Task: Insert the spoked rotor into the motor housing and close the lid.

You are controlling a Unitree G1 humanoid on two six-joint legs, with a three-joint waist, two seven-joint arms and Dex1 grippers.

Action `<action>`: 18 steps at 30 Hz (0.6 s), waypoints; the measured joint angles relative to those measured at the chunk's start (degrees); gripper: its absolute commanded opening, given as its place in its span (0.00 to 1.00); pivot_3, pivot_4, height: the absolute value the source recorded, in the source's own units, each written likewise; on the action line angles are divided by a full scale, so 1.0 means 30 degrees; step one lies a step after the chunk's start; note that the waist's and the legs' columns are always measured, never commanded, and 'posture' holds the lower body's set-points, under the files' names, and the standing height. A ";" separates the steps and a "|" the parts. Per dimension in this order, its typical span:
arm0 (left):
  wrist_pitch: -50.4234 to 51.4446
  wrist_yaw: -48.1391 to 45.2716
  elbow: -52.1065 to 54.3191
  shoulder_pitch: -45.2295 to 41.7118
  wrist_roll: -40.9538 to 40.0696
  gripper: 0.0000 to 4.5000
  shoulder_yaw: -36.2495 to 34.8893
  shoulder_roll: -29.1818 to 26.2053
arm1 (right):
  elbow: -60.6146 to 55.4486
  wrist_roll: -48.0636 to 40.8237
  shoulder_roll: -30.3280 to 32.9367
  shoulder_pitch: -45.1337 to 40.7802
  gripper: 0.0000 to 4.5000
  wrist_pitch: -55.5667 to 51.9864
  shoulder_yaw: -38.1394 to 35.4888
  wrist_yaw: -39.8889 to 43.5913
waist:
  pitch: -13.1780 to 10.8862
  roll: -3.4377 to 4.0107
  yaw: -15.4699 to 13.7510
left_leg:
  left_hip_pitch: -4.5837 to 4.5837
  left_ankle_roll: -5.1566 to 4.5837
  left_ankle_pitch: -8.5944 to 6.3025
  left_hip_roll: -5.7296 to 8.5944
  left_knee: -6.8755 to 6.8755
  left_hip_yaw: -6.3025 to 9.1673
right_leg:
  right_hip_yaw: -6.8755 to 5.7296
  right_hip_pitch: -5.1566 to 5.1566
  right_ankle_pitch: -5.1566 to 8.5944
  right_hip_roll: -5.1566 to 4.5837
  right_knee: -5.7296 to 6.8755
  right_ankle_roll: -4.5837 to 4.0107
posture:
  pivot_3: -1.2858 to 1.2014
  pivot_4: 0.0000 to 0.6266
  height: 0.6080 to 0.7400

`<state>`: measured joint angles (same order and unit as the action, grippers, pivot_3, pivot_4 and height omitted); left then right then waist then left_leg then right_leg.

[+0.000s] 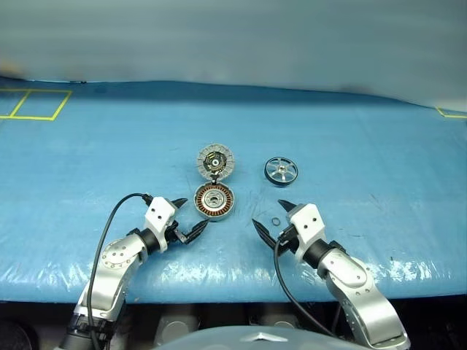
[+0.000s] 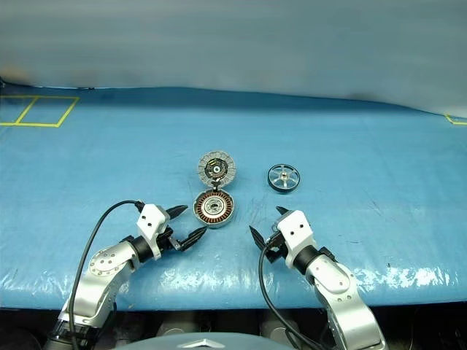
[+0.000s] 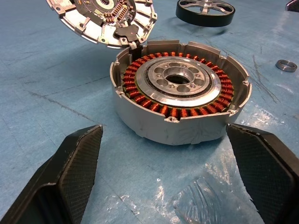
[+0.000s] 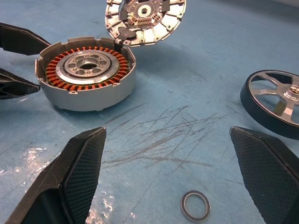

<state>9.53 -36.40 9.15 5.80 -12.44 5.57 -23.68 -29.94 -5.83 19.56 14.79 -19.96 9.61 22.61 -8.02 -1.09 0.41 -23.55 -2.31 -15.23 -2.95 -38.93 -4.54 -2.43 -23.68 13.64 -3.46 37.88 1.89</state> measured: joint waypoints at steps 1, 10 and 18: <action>0.0003 0.0004 0.0000 0.0000 0.0000 1.00 0.0000 0.0000 | 0.0002 0.0000 0.0000 0.0000 0.99 0.0003 0.0003 0.0004 | 0.0000 0.0000 0.0000 | 0.0000 0.0000 0.0000 0.0000 0.0000 0.0001 | 0.0000 0.0000 0.0000 0.0000 0.0000 0.0000 | 0.52 0.24 1.00; 0.0053 0.0040 0.0092 0.0001 0.0010 1.00 -0.0001 -0.0001 | 0.0060 0.0014 0.0006 0.0002 0.99 0.0226 0.0052 0.0085 | -0.0001 0.0000 0.0000 | 0.0000 0.0000 0.0000 0.0000 0.0000 0.0001 | 0.0000 0.0000 0.0001 0.0000 0.0000 0.0001 | 0.52 0.24 1.00; 0.0053 0.0043 0.0091 0.0000 0.0021 1.00 0.0000 -0.0001 | 0.0111 0.0088 -0.0010 0.0005 0.99 0.0250 0.0101 0.0060 | -0.0001 0.0002 0.0002 | -0.0001 0.0000 0.0000 0.0000 0.0000 0.0001 | 0.0000 -0.0001 0.0001 -0.0002 -0.0001 0.0001 | 0.52 0.24 1.00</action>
<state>9.68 -36.27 9.43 5.80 -12.37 5.57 -23.68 -29.61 -5.57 19.53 14.81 -19.21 9.92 22.79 -8.02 -1.08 0.42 -23.55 -2.31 -15.23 -2.95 -38.93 -4.54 -2.43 -23.69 13.64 -3.47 37.87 1.89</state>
